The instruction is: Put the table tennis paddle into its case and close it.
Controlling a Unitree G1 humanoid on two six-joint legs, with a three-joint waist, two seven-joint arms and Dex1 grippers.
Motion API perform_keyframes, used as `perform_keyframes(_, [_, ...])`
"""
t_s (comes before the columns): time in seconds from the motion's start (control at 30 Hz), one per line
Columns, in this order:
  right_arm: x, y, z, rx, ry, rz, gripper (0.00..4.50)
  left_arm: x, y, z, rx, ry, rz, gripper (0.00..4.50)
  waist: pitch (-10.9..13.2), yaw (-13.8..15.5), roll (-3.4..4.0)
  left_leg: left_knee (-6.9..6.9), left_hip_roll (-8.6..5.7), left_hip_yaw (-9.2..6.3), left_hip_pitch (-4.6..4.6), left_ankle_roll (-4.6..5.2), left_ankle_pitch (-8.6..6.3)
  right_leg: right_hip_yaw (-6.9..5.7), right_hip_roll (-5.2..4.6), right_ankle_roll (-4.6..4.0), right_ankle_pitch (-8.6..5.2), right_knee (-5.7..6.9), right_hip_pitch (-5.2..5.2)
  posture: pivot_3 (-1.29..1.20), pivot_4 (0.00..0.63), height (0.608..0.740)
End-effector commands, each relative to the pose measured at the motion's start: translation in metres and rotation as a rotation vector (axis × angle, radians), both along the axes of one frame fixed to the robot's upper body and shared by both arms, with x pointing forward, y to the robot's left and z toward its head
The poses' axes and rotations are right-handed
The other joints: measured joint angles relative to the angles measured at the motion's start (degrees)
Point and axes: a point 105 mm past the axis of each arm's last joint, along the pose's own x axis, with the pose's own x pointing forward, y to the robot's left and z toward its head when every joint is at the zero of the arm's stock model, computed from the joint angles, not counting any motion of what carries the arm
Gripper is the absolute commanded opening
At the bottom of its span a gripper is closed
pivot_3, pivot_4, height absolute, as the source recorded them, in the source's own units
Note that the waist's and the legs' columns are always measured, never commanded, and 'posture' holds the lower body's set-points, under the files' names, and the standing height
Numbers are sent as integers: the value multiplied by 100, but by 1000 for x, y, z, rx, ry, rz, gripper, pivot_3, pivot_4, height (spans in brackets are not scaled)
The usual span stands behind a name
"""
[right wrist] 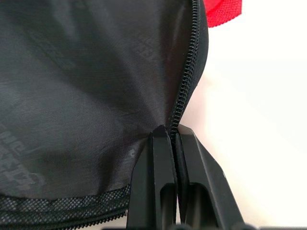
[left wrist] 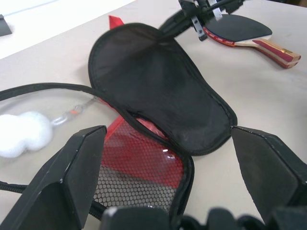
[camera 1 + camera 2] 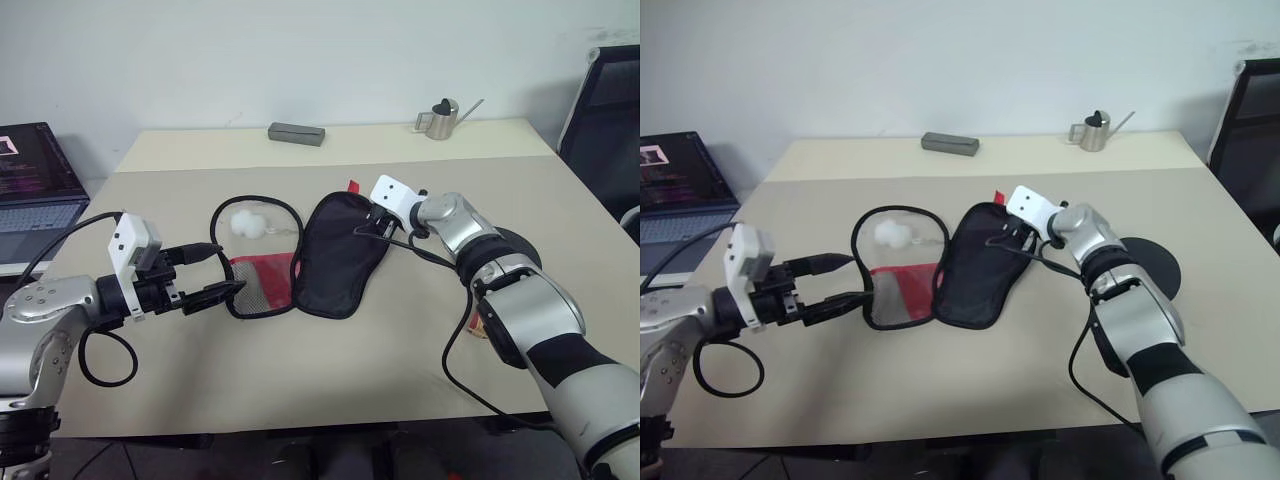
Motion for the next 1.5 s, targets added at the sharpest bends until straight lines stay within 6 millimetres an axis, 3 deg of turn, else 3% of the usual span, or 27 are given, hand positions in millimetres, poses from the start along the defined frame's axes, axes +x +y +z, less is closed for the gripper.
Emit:
perform_keyframes(0.03, [3,3,17,-62,-77,28,28,-1,-4,11,0,-42,-23,4500,0,-1,0,0,0,0,0,0,0,0,0,0,0,0,0,0,150,740])
perform_keyframes(0.37, [4,14,20,-255,-189,116,28,1,-8,11,-5,-44,-38,4500,0,-7,0,0,0,0,0,-2,1,1,1,0,0,0,-1,0,150,740])
perform_keyframes(0.97, [9,28,46,-428,-408,151,28,4,-12,11,-4,-51,-44,4500,0,-17,0,-1,2,0,0,-9,5,3,5,-2,-1,2,-4,0,150,740])
perform_keyframes(1.33, [10,26,34,-446,-388,132,28,5,-14,12,-6,-54,-51,4500,0,-29,0,-1,5,0,0,-11,6,3,9,-3,-1,2,-4,0,150,740])
perform_keyframes(1.43, [8,32,32,-354,-343,121,575,5,-14,11,-6,-53,-52,4500,0,-34,0,-1,6,0,0,-11,6,3,10,-3,-1,2,-4,0,150,740])
perform_keyframes(1.5, [9,31,33,-332,-347,101,1239,6,-15,11,-7,-52,-55,4500,0,-42,0,-1,8,0,0,-11,6,3,12,-4,-1,3,-4,0,150,740])
